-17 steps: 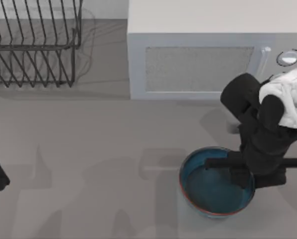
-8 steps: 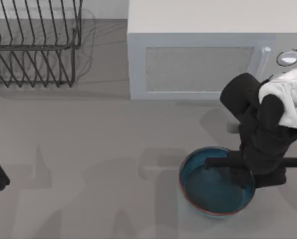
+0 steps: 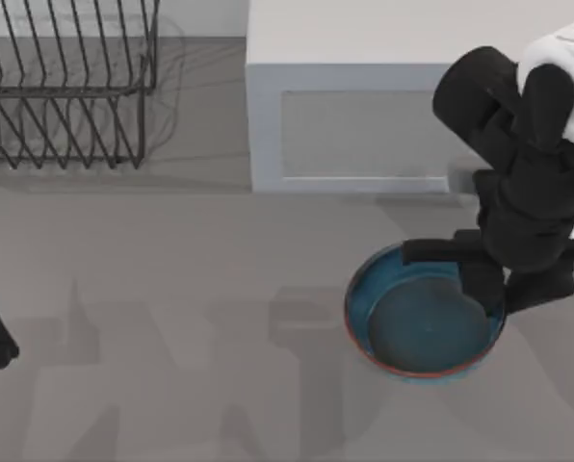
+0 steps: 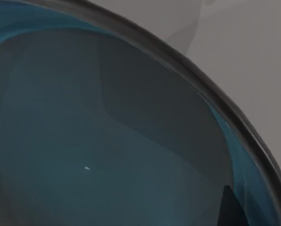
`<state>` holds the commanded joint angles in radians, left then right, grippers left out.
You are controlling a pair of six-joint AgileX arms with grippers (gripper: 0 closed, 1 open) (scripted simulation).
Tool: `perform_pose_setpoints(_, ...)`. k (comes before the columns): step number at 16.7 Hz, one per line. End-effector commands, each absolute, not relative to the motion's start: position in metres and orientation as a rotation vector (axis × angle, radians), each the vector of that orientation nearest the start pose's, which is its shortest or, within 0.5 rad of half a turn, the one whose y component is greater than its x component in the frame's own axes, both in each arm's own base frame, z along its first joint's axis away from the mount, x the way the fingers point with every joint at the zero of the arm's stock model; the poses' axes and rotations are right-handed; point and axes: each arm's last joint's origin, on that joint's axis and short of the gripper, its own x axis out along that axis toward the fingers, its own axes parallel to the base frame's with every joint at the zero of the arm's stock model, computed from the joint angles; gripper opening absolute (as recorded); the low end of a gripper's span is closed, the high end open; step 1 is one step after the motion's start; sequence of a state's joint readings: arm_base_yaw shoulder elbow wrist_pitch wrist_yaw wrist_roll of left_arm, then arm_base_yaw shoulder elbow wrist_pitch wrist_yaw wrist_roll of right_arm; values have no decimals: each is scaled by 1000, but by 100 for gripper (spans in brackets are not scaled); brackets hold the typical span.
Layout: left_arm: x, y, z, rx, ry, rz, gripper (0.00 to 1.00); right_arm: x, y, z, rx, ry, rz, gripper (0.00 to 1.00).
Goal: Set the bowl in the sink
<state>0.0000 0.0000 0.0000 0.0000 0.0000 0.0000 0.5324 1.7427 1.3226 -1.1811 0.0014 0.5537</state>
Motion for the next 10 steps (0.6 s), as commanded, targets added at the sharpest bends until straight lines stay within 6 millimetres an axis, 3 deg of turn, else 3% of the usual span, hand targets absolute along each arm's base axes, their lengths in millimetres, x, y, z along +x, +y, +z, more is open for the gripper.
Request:
perform_pose_setpoints(5,106,-1,160,0,0,0,100,263,158,276,7,1573,-11,0)
perform_pose_setpoints(10,106,-1,160,0,0,0,100,262,158,278,6,1572,-8,0)
